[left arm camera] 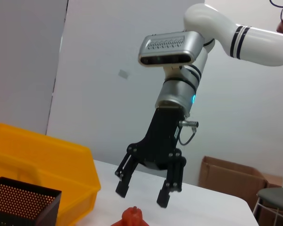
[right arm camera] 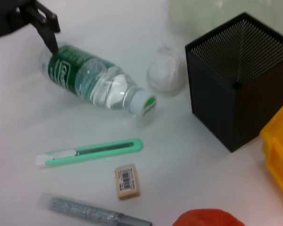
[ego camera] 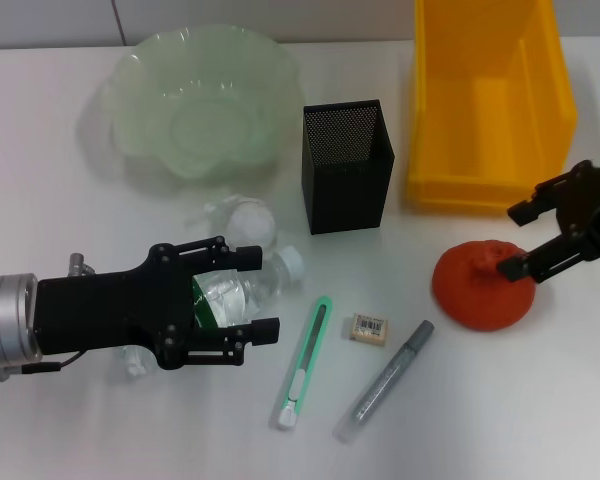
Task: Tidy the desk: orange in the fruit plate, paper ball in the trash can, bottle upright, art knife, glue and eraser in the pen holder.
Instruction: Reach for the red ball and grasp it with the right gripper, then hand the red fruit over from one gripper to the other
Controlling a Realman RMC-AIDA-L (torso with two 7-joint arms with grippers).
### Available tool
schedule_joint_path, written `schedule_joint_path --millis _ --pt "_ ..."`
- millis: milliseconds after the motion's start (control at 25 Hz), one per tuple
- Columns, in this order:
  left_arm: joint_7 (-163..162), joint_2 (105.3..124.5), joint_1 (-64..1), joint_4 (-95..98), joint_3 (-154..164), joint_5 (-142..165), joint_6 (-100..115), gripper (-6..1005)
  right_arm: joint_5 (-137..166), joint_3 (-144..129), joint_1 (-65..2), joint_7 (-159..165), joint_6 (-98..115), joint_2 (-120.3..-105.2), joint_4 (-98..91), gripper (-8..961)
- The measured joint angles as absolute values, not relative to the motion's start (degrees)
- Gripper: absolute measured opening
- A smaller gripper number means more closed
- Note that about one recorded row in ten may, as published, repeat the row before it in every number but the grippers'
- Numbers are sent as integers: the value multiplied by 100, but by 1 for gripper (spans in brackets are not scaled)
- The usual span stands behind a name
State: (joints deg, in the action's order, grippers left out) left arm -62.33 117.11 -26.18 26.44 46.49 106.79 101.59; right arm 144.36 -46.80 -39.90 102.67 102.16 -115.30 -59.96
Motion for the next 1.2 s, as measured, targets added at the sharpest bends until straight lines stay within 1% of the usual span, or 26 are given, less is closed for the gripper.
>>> schedule_joint_path --millis 240,320,480,880,1080,1200 --pt "-6236 11710 -2618 2628 4649 10678 10134 806 14577 -4995 -3966 10232 9667 -11630 -5630 829" --pt "-6236 11710 -2618 2628 4649 10678 10134 806 14761 -5009 -3963 10223 9447 -11710 -5551 829" --pt "-6239 11693 -2624 2624 4649 10678 10124 804 14938 -5014 -3938 10157 9198 -11816 -5481 827" --pt "-6241 11665 -2644 2657 4649 10688 10123 801 14913 -4987 -3825 10062 9037 -11876 -5398 814" --pt "-6240 11663 -2644 2662 4649 10695 10113 799 14874 -4931 -3779 9947 9060 -11883 -5454 609" --pt "-6240 11662 -2650 2663 4649 10707 10075 798 14638 -4903 -3724 9829 9134 -11855 -5466 404"
